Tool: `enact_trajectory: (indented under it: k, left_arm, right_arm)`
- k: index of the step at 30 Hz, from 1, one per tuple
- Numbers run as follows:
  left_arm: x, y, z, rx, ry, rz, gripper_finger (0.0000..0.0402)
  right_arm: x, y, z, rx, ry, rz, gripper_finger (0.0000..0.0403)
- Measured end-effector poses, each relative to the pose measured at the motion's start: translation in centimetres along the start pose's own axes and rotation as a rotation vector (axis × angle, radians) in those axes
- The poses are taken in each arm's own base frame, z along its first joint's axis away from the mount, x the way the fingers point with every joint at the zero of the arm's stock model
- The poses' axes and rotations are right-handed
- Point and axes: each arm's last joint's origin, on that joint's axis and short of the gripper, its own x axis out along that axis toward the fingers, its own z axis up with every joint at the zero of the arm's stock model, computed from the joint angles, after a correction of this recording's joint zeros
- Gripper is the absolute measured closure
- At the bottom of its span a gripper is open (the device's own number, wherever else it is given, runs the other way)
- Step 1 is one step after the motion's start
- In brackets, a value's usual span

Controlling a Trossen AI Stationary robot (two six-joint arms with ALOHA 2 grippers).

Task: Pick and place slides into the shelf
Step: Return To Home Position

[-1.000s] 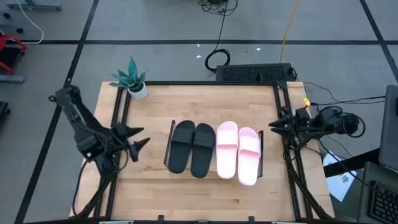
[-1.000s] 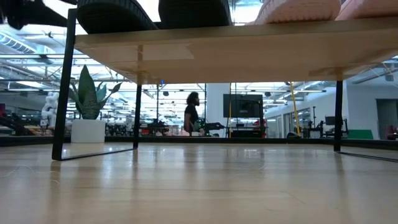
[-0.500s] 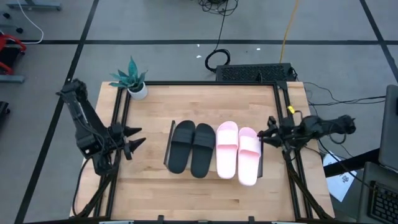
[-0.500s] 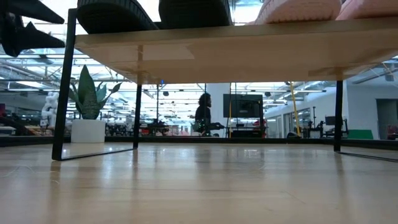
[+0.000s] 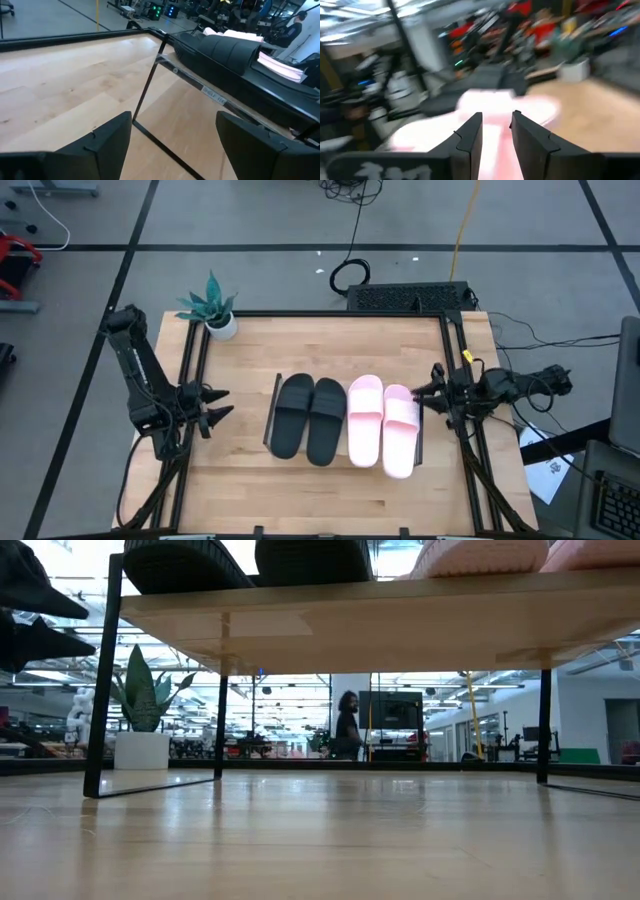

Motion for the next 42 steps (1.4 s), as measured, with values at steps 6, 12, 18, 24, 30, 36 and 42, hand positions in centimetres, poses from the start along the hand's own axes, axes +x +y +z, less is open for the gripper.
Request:
enact_trajectory:
  k: [6, 12, 18, 24, 30, 36, 42]
  left_arm:
    - [0.0, 0.5, 0.2, 0.063, -0.007, 0.017, 0.011]
    - [0.0, 0.7, 0.3, 0.096, 0.002, 0.034, 0.011]
    - [0.2, 0.9, 0.2, 0.083, 0.073, 0.105, 0.011]
    - [0.5, 1.1, 0.3, 0.084, 0.063, 0.141, 0.011]
    - [0.7, 1.5, 0.6, 0.089, 0.043, 0.18, 0.011]
    - [0.8, 1.5, 0.7, 0.08, 0.033, 0.201, 0.011]
    - [0.9, 1.5, 0.6, 0.131, 0.036, 0.204, 0.011]
  right_arm:
    - [-0.2, -0.3, 0.8, -0.1, -0.071, -0.17, 0.031]
    - [-0.4, -1.6, 0.3, -0.132, -0.052, -0.459, 0.031]
    - [-1.0, -3.0, 0.3, -0.157, -0.084, -0.781, 0.031]
    - [-1.2, -4.2, 0.2, -0.174, -0.101, -0.951, 0.031]
    - [-0.8, -6.2, -2.1, -0.094, -0.083, -1.009, 0.031]
    - [-0.9, -7.9, -1.8, -0.095, -0.234, -1.024, 0.031]
    - [-1.6, -9.2, -1.3, -0.099, -0.216, -0.894, 0.031]
